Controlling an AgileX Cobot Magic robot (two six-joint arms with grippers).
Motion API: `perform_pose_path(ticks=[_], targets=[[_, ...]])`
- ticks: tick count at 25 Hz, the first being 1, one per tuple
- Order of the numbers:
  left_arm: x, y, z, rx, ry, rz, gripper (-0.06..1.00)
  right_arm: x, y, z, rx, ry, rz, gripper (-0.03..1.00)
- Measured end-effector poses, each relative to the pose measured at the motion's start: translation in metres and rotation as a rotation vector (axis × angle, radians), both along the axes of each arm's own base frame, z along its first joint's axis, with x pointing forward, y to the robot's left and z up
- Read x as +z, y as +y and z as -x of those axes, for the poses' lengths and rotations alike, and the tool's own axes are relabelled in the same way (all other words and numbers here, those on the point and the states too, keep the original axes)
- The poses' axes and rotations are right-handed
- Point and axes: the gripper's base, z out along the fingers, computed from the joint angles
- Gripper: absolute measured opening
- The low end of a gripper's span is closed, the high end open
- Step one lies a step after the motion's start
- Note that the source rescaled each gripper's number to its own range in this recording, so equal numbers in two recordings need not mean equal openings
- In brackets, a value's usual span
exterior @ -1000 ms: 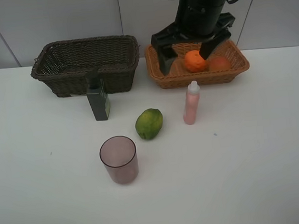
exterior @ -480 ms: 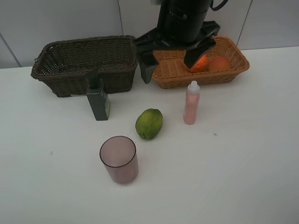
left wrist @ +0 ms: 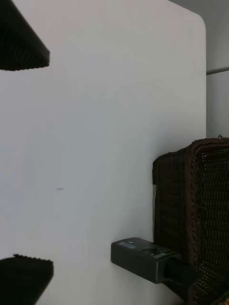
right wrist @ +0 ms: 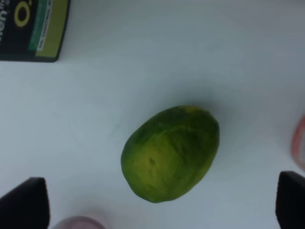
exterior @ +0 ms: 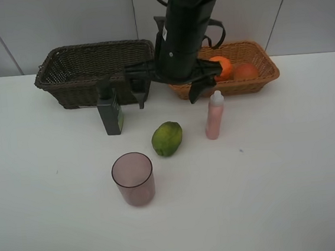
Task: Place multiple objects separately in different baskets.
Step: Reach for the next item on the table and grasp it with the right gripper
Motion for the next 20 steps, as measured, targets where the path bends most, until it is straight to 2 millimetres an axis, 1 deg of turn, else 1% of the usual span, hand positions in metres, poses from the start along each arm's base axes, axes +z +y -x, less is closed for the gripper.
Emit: perform_pose_path(ticks=[4, 9, 14, 20], targets=[[0.0, 0.0, 0.0, 0.0, 0.0, 0.0, 1.0, -0.015, 0.003, -0.005, -0.125, -0.017, 0.019, 1.0], [0.0, 0.0, 0.0, 0.0, 0.0, 0.0, 1.0, -0.033, 0.008, -0.009, -0.194, -0.038, 0.043, 1.0], [0.0, 0.0, 0.0, 0.0, 0.0, 0.0, 1.0, -0.053, 0.018, -0.007, -0.232, -0.018, 0.041, 1.0], [0.0, 0.0, 0.0, 0.0, 0.0, 0.0, 1.0, -0.071, 0.024, -0.006, -0.235, -0.003, 0.048, 1.0]])
